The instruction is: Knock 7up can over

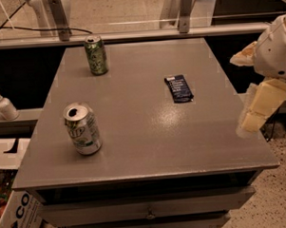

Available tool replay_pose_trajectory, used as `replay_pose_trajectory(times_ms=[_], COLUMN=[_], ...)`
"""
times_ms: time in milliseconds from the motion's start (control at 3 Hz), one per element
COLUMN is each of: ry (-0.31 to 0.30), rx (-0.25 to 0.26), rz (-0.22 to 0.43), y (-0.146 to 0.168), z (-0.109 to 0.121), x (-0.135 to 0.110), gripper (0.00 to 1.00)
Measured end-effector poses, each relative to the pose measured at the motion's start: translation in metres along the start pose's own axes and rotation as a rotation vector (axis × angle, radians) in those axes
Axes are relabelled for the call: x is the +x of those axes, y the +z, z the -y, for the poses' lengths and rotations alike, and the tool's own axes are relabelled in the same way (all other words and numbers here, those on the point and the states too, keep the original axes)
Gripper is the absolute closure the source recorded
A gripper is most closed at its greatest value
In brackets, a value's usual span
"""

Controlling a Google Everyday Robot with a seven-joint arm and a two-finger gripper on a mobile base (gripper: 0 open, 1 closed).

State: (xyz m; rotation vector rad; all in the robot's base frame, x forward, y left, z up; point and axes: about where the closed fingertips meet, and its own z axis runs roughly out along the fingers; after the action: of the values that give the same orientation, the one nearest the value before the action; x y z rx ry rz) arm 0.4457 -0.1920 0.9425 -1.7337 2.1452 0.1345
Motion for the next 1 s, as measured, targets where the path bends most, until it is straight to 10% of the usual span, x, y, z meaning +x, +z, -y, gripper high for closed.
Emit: replay_pose_trajectory(times_ms=[667, 1000], ry=[-0.063, -0.063], rx=[-0.157, -0.157], rz=[0.24, 0.24], y=[0.056, 0.056], z=[-0.018, -0.018], x=[-0.04, -0.04], gripper=[0.0, 0.0])
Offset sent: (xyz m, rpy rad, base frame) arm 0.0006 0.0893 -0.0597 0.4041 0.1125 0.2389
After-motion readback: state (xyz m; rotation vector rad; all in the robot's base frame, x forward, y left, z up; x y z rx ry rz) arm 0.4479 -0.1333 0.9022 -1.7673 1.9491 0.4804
